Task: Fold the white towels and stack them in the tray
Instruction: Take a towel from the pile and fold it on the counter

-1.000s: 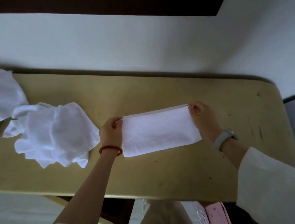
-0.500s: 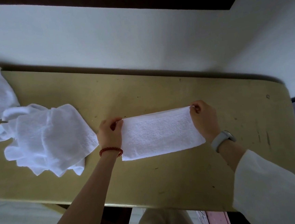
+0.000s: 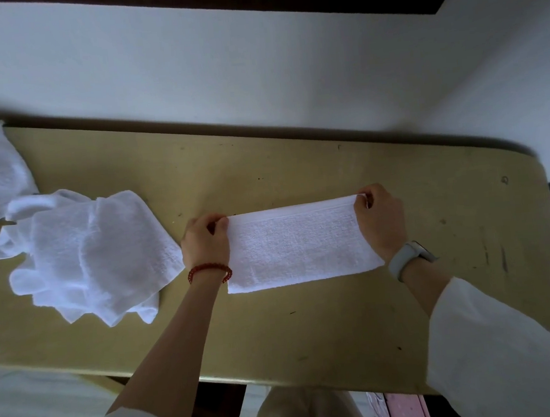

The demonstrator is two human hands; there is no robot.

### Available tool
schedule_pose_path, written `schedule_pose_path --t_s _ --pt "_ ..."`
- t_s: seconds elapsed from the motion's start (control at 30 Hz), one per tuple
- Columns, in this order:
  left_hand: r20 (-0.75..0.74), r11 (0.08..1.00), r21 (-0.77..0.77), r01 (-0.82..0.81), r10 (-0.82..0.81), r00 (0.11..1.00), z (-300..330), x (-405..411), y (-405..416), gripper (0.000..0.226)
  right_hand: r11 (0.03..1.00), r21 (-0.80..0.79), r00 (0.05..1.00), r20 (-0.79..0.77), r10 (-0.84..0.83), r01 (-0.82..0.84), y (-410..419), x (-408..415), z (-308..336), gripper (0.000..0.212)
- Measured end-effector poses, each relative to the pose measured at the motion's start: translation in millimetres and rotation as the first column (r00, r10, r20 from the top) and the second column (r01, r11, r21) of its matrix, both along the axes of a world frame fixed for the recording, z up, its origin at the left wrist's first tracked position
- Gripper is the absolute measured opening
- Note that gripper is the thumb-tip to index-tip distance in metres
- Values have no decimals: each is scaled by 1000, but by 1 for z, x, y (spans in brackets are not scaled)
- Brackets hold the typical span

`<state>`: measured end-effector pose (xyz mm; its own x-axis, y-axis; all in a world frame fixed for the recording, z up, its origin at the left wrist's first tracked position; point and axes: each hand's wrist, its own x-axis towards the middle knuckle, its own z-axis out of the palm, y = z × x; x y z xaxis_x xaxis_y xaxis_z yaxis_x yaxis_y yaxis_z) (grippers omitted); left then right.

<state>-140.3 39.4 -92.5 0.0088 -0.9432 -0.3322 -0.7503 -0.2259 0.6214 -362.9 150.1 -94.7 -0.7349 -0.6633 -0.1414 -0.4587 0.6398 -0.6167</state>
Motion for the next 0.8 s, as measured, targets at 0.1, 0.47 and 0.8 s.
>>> schedule_pose_path --t_s 0.1,0.47,0.8 --pt "5 1000 -8 -5 5 1000 1 -1 2 18 1000 14 1000 -16 -7 7 -2 1 -2 17" --pt "-17 997 -65 -34 33 999 4 -2 9 20 1000 15 998 -54 -21 22 0 3 -8 13" --pt "194 970 -193 146 -108 975 -7 0 17 23 996 -48 973 -220 63 -76 6 5 -19 12"
